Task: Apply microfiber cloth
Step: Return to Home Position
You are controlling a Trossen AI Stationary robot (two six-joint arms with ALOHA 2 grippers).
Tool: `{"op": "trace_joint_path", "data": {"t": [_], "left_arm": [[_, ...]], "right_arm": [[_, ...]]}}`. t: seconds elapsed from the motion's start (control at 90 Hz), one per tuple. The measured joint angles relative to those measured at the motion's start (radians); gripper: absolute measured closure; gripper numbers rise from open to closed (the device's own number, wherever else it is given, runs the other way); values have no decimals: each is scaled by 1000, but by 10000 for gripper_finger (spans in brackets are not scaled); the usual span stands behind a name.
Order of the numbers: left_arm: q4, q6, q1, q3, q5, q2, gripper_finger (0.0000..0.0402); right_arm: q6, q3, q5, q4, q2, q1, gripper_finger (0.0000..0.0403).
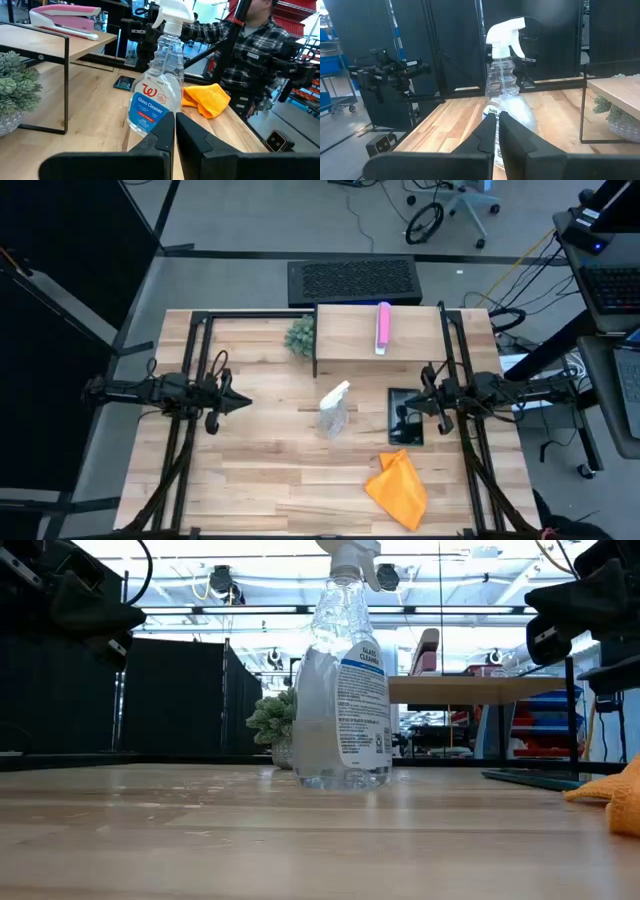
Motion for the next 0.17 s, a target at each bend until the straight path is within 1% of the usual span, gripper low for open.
{"op": "trace_joint_path", "data": {"t": [0.167], "left_arm": [[0, 0, 0, 0, 0, 0, 402]], "right_arm": [[0, 0, 0, 0, 0, 0, 401]]}}
